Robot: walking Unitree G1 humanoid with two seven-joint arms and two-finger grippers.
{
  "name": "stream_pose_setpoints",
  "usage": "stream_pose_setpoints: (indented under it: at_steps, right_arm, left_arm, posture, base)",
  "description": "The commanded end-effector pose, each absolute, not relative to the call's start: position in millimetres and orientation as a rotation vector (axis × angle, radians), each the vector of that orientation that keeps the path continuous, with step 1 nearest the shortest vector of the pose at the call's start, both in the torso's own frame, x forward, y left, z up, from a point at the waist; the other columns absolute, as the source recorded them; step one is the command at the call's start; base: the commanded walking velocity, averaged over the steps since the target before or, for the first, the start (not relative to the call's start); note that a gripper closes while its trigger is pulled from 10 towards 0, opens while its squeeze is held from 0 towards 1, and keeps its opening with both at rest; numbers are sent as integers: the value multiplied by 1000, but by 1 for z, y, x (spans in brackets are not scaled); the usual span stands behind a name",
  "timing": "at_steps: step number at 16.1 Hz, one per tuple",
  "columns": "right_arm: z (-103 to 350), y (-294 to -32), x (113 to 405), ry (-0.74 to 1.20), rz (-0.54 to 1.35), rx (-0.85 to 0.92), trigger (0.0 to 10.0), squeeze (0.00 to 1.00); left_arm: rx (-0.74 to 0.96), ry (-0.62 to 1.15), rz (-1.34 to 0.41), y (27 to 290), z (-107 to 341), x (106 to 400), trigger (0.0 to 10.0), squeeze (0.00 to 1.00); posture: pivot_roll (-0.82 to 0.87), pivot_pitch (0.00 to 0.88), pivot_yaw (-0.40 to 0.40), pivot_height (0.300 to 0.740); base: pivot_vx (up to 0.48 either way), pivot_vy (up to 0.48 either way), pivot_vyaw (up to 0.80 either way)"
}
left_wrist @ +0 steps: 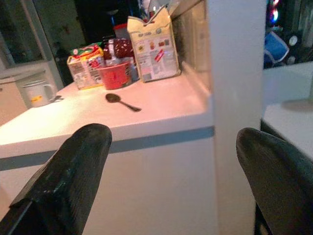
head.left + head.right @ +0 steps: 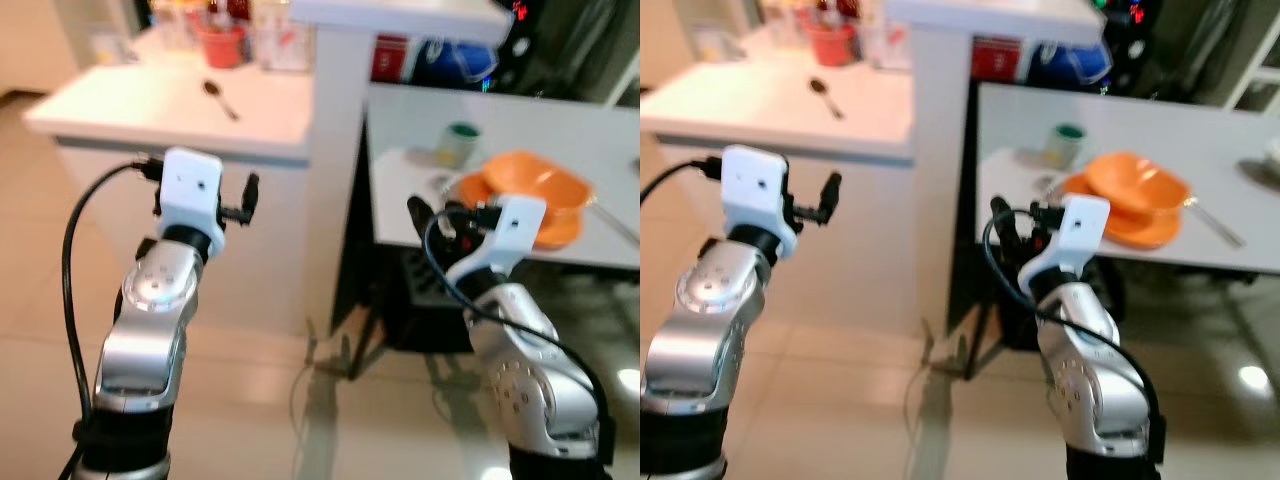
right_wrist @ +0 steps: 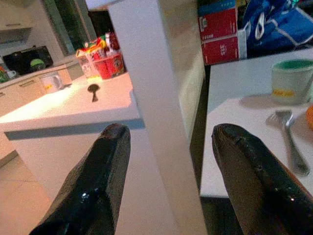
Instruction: Setting the table
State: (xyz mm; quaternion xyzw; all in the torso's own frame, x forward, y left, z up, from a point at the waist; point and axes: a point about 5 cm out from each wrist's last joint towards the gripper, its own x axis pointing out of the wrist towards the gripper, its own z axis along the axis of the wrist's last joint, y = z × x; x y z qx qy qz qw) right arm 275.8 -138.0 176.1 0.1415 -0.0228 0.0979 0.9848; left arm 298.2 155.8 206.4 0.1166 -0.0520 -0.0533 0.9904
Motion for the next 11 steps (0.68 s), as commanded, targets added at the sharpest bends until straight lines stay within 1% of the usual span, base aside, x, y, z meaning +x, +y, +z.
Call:
stream_pose_setpoints:
  at_steps: [1,2,3,4,5,8,11]
  right_arm:
    - [173,-148,276,-26,141,263,10000,1000]
    - [172,-149,277,-18,133,253,10000,1000]
    - [171,-149,278,-13,135,242,10000,820]
    - [171,-148,279,-11,137,241,10000,0]
    - [170,-145,282,-9,143,238,10000,0]
    - [169,-139,283,-6,150,235,10000,0]
    - [168,-143,282,-3,136,212,10000,0]
  left_arm:
    - [252,-99,-135,149,205,299,10000,1000]
    - [252,-100,-136,148,205,299,10000,1000]
    - [257,-104,-140,147,206,298,10000,976]
    - [264,-106,-140,148,207,298,10000,133]
    - [277,-106,-135,149,207,297,10000,0]
    - [282,-109,-131,151,208,298,10000,0]
    - [276,-115,-123,150,206,297,10000,0]
  posture:
    - [-22,0,-37,740]
    - [-17,0,-40,740]
    - [-3,0,-47,740]
    - [9,0,-51,740]
    - [20,0,-52,740]
    - [17,0,-51,740]
    - [2,0,-57,740]
  base:
    - [0,431,0]
    - [0,431,0]
    - [0,428,0]
    - [0,431,0]
    - [0,431,0]
    - [0,430,0]
    - [0,429,0]
